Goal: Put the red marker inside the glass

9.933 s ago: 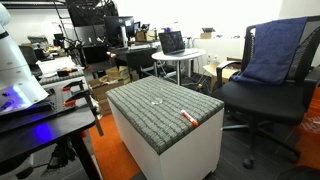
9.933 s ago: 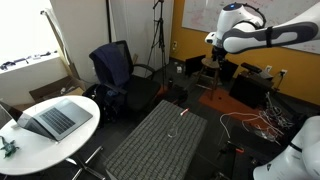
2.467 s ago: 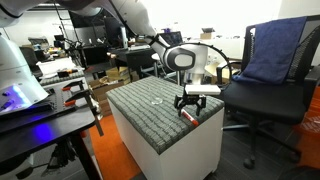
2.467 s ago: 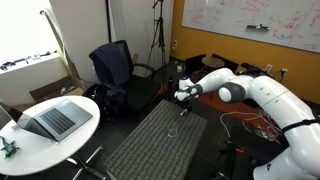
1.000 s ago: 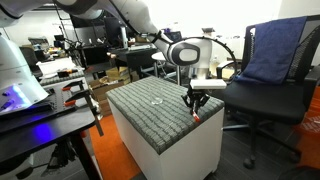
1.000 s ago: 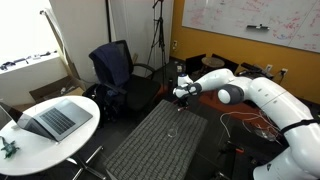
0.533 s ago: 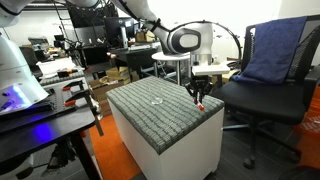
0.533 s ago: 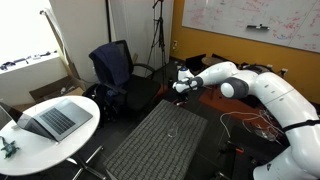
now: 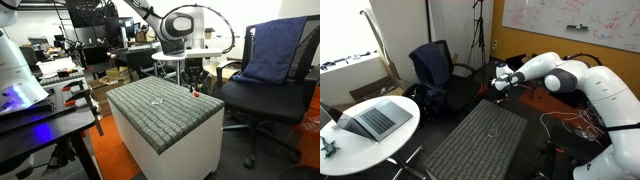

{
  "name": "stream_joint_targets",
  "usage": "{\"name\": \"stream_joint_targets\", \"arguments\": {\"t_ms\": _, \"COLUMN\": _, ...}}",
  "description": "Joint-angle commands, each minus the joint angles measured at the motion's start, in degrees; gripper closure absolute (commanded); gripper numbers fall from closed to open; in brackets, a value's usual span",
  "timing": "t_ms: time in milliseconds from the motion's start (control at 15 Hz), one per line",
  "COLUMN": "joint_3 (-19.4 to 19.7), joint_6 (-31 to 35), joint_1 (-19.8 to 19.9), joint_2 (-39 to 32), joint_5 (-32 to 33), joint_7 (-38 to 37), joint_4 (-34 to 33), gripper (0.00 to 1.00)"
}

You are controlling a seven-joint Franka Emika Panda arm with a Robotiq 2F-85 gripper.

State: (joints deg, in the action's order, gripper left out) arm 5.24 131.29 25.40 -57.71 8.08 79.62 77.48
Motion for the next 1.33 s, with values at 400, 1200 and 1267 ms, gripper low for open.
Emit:
{"name": "stream_joint_targets", "arguments": {"t_ms": 400, "joint_3": 6.1, "joint_6": -2.5, "joint_1": -9.8, "joint_2": 12.7, "joint_5": 10.2, "joint_7": -9.0, "joint_4": 14.2, "gripper": 0.95}}
{"name": "stream_joint_targets", "arguments": {"t_ms": 1200, "joint_3": 6.5, "joint_6": -20.2, "joint_1": -19.1, "joint_2": 14.0, "joint_5": 24.6, "joint_7": -19.1, "joint_4": 13.0, "gripper": 0.95}}
{"name": "stream_joint_targets", "arguments": {"t_ms": 1267, "joint_3": 6.2, "joint_6": -21.5, "joint_1": -19.6, "joint_2": 13.8, "joint_5": 25.5, "joint_7": -19.4, "joint_4": 12.8, "gripper": 0.95}}
